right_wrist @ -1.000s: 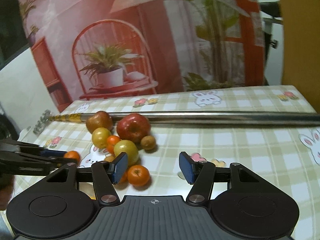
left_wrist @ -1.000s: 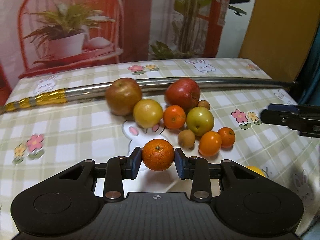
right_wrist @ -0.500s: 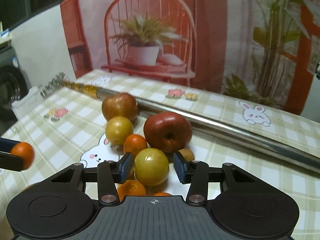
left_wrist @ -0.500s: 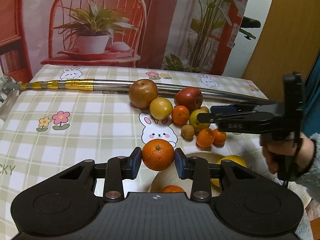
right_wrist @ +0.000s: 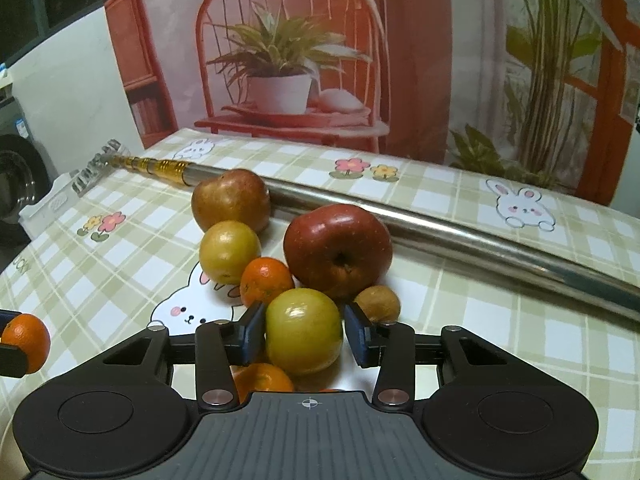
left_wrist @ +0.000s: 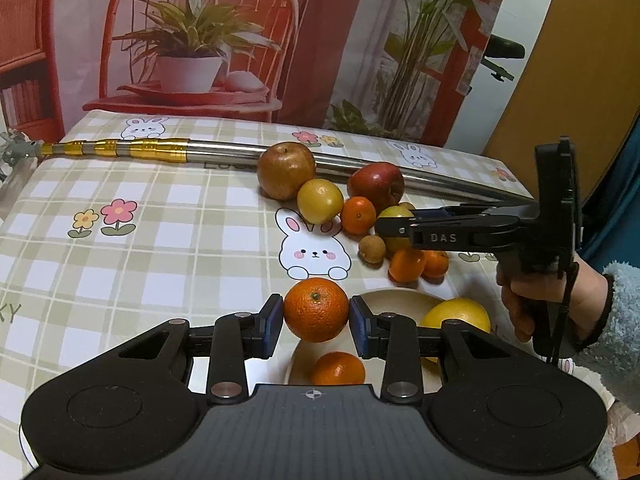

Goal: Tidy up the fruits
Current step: 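Grasp a tangerine with the left gripper while the right gripper grasps a yellow-green pear, then carry the tangerine and pear onto the white plate and open both grippers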

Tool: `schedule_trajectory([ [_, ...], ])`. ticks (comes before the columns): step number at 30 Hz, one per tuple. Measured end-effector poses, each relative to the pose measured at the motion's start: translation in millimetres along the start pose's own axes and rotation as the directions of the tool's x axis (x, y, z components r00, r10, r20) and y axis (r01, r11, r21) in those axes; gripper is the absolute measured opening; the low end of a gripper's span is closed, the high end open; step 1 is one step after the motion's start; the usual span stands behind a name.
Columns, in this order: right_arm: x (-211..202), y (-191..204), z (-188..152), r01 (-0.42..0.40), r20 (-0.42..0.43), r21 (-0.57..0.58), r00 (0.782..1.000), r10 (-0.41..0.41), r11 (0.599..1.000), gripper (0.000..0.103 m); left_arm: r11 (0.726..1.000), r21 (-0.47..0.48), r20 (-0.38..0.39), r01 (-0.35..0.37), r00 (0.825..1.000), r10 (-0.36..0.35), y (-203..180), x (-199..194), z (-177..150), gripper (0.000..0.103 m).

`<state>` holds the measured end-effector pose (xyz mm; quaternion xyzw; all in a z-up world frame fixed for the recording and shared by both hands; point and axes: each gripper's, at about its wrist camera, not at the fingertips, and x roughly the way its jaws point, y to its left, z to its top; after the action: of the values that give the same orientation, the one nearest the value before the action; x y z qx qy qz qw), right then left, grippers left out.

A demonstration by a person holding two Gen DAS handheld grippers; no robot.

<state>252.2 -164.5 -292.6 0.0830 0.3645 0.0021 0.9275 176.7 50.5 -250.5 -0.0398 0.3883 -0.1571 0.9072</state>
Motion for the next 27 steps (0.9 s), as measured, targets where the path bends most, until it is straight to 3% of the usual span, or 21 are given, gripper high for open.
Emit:
schedule_trajectory([
  [12, -12.9, 5.0, -6.3, 0.024, 0.017, 0.021, 1.0, -0.024, 0.999, 0.038, 1.0, 0.008, 0.005, 0.014, 1.0, -0.014, -5.0, -4.2, -2.6, 0.038],
  [27, -102.5, 21.9, -26.8, -0.012, 0.159, 0.116, 0.987, -0.006, 0.993, 0.038, 1.0, 0.013, 0.01, 0.022, 1.0, -0.022, -15.2, -24.2, -16.7, 0.038],
])
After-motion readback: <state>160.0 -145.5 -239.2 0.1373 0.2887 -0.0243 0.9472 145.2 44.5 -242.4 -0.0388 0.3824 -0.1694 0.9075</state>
